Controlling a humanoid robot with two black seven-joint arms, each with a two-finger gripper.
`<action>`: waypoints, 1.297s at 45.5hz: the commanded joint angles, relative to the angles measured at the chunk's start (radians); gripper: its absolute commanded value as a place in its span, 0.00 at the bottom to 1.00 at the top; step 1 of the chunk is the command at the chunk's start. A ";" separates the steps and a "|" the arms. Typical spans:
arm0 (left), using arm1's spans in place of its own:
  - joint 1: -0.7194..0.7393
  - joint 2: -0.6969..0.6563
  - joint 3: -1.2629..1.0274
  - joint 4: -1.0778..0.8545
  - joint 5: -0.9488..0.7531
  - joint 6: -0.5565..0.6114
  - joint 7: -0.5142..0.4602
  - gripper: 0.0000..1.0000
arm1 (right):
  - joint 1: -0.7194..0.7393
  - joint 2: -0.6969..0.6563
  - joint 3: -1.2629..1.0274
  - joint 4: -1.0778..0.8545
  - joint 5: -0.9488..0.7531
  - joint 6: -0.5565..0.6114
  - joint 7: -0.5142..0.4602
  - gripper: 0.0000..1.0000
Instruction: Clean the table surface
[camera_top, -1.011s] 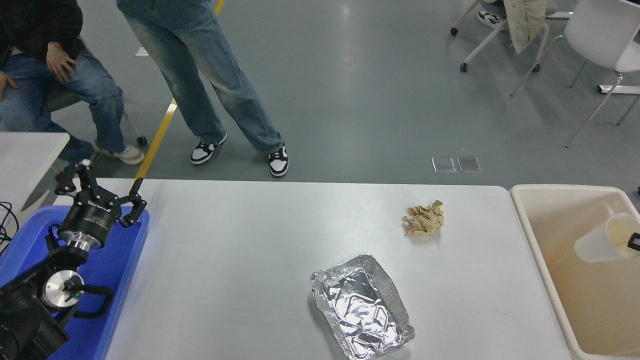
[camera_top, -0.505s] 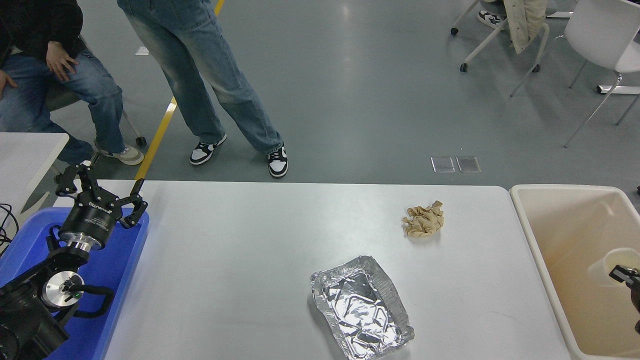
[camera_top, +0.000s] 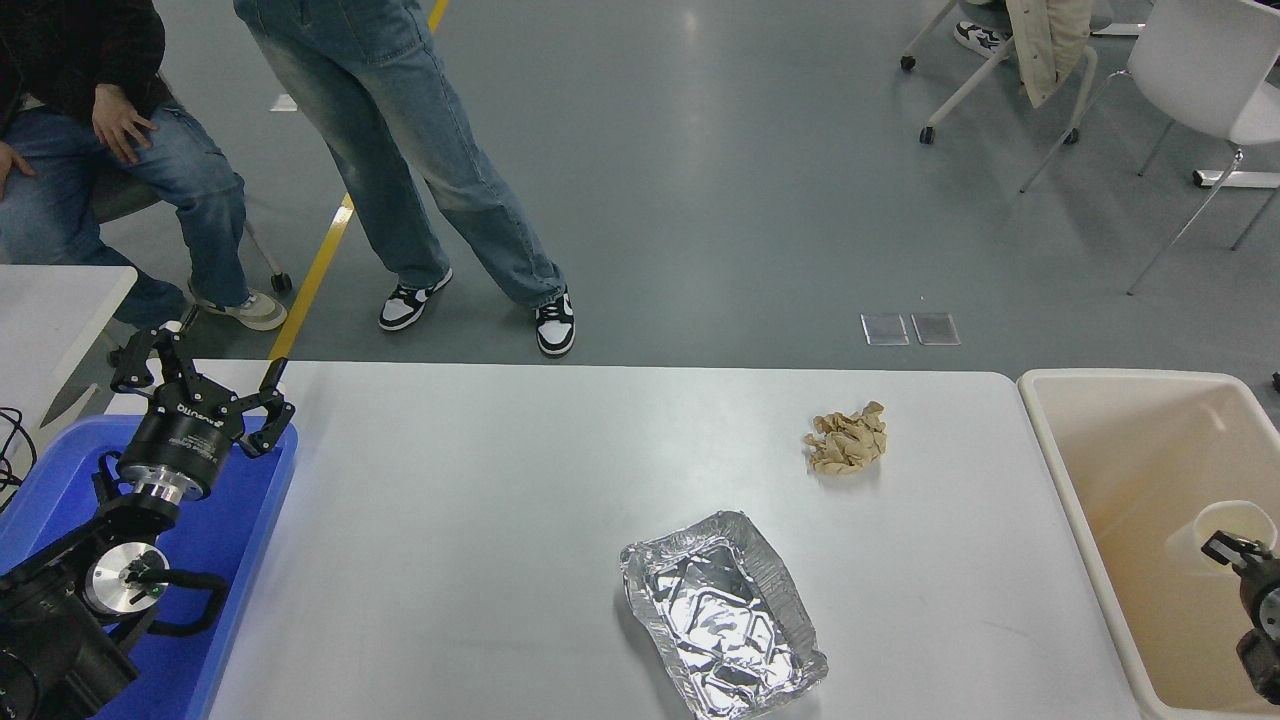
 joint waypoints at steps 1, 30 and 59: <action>0.000 0.000 0.000 0.000 0.000 0.000 0.000 1.00 | 0.016 0.011 0.004 -0.016 0.007 -0.050 0.002 0.77; 0.000 0.001 0.000 0.000 0.000 0.000 0.000 1.00 | 0.024 0.004 0.082 -0.016 0.084 -0.009 0.013 1.00; 0.000 0.000 0.000 0.000 0.000 0.000 0.000 1.00 | 0.096 -0.199 0.825 0.310 0.377 0.618 0.089 1.00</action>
